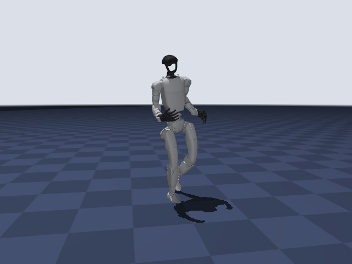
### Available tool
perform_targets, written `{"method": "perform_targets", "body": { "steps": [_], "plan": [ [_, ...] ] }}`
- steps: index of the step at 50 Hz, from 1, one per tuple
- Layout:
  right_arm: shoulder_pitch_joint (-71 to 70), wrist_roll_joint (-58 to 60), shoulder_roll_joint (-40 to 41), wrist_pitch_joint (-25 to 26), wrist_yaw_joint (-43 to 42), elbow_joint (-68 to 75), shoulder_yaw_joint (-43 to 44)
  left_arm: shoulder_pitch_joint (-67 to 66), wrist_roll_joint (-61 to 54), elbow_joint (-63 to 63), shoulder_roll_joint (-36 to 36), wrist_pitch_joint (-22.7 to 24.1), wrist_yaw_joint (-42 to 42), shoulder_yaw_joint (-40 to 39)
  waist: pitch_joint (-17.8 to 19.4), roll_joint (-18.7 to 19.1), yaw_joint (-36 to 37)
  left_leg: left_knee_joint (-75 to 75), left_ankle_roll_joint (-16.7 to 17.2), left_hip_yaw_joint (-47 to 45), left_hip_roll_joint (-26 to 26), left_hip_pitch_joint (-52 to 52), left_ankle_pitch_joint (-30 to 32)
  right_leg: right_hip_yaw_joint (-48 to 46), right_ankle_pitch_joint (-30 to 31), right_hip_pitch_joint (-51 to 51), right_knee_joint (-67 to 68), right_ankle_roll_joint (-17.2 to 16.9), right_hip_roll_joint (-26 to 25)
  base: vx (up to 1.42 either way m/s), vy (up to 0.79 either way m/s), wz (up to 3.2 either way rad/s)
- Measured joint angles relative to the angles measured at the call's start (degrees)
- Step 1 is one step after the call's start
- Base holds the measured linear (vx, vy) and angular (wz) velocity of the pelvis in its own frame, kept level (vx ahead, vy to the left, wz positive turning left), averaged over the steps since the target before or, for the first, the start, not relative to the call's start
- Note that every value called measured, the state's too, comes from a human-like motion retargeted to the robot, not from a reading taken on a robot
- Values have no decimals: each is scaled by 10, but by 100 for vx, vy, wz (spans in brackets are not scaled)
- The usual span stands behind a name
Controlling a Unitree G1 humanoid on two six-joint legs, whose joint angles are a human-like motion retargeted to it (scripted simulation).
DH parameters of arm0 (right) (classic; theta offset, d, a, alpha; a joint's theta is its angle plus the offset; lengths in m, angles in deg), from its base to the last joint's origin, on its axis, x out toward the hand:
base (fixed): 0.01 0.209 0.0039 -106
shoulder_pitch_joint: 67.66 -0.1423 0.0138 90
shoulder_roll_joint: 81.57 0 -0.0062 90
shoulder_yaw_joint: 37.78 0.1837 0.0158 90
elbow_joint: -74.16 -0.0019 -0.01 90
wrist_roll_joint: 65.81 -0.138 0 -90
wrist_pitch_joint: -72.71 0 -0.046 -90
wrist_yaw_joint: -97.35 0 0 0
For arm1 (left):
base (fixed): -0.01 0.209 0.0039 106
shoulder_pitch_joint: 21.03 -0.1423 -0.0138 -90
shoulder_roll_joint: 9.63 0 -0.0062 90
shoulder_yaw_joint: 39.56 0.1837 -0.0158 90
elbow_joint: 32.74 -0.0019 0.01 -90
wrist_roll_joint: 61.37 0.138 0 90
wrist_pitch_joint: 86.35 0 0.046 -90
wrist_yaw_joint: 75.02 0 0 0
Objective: Walk run
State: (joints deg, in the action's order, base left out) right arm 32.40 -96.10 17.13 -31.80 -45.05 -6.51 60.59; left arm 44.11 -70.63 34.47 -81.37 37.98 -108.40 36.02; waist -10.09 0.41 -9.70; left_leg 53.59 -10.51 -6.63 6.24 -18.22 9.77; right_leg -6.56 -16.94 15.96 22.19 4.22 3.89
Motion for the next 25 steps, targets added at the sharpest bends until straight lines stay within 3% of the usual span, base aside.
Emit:
{"method": "perform_targets", "body": {
  "steps": [3,7,10,12,13,14,15,17,20,22,25],
  "plan": [
    [-4,-5,-10,-28,-21,-16,-6,-42,-32,-6,3,-10,-30,-14,17,-16,31,-114,-3,-7,17,-76,-77,-30,93,-77,-79,-15,-13,123,-47,-14],
    [11,-23,-7,-37,-10,-31,-4,-58,-37,4,-16,-9,-31,-24,47,-32,94,-379,8,18,53,-98,-91,-32,287,-180,-146,-43,-58,135,-62,-55],
    [21,-16,-8,-40,8,-36,7,-40,-31,28,-15,-13,-10,-24,64,-42,126,-511,64,58,68,-74,-115,-48,402,-244,-144,-85,-77,134,-59,-48],
    [14,-6,-10,-45,19,-33,7,-17,-21,53,-10,-17,14,-23,78,-45,132,-494,21,46,59,-62,-76,-11,464,-255,-73,-143,-87,147,-72,-10],
    [9,-3,-13,-46,24,-30,6,-3,-17,65,-8,-20,28,-20,80,-58,121,-466,-28,33,70,-54,-109,-20,468,-235,12,-167,-78,152,-75,61],
    [14,1,-12,-46,31,-24,5,9,-18,73,-6,-22,41,-14,74,-70,105,-412,-45,44,92,-49,-136,-37,469,-213,93,-173,-73,155,-64,118],
    [24,5,-10,-46,39,-16,3,20,-21,78,-4,-24,52,-6,64,-82,86,-347,-45,65,119,-45,-160,-57,469,-190,172,-170,-70,175,-30,70],
    [41,10,3,-28,61,17,1,75,-67,64,16,-36,49,-19,35,-38,89,-313,-39,81,68,-38,-190,-23,436,-145,215,-161,-96,175,-16,-55],
    [55,11,14,-26,40,48,-35,174,-164,70,55,-68,32,-4,2,-10,99,-324,-33,57,36,9,-227,-35,316,-46,263,-113,-61,125,-34,-49],
    [82,24,13,-37,36,47,-31,206,-194,99,41,-64,45,29,4,1,88,-365,-20,80,36,59,-193,-55,250,-1,222,-98,-32,119,-48,82],
    [110,34,18,-38,38,41,-18,234,-160,143,-7,-50,55,59,18,23,41,-414,11,119,31,118,-96,-84,195,51,98,-103,15,99,-52,151]
  ]
}}
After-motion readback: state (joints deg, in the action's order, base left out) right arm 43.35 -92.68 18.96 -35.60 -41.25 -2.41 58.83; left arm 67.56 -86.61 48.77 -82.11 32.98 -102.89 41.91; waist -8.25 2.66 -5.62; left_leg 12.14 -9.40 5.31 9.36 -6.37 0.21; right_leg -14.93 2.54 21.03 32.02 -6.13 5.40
